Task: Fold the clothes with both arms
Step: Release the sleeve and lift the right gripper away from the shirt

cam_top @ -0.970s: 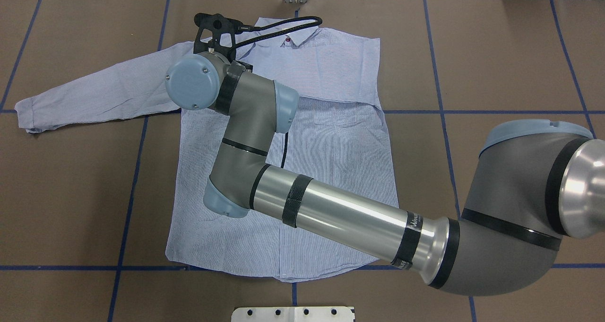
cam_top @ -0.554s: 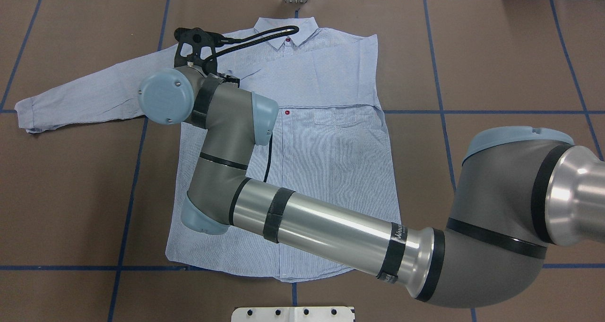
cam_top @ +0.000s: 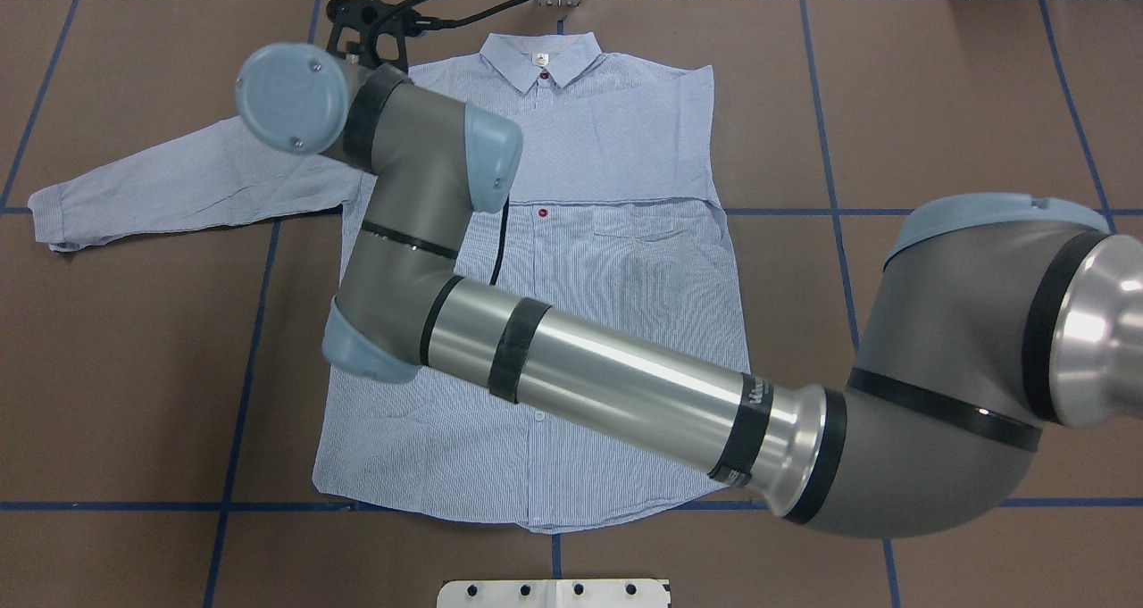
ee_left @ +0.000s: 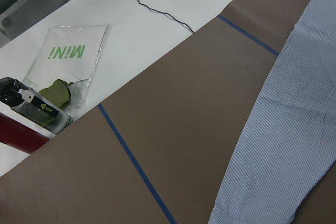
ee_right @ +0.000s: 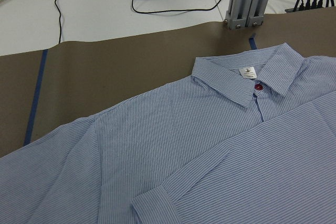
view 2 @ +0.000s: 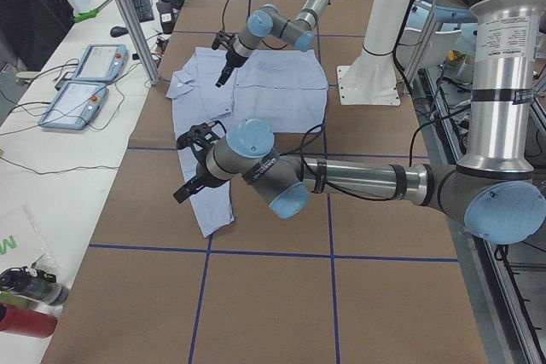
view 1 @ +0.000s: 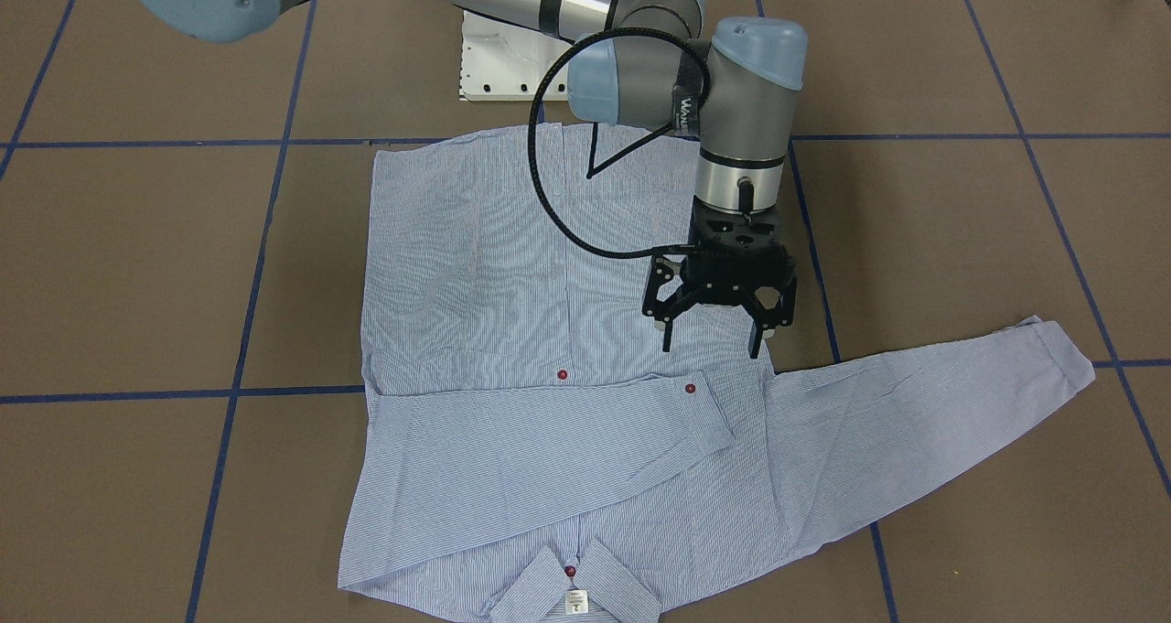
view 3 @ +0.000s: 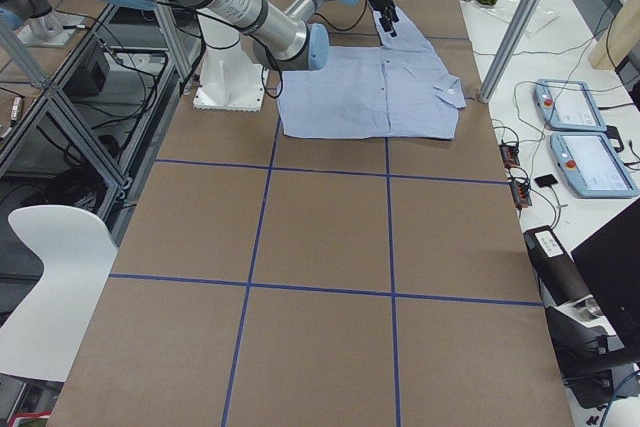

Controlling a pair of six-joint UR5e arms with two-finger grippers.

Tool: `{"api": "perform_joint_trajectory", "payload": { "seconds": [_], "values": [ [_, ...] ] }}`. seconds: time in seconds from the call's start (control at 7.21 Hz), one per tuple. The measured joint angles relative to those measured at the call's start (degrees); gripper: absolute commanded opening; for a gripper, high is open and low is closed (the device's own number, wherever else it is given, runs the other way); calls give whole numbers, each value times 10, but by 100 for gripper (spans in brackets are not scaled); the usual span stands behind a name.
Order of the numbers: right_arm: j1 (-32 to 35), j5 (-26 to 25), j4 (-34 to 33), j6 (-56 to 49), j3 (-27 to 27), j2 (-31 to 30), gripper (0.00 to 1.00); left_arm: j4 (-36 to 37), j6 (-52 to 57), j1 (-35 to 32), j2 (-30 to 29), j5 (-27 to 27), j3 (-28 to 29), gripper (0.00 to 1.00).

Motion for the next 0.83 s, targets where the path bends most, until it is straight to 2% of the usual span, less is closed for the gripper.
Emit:
{"api": "perform_joint_trajectory", "payload": {
  "seconds": [0.28, 0.55, 0.83],
  "values": [
    [69, 108, -59, -40, 111, -83, 100, -26, -57, 13, -6, 0, 4, 100],
    [136, 196, -74, -113, 236, -197, 100, -77, -121, 57, -6, 2, 35, 100],
    [204, 263, -76, -215, 385, -350, 100, -216, -246, 104, -6, 27, 117, 100]
  ]
}}
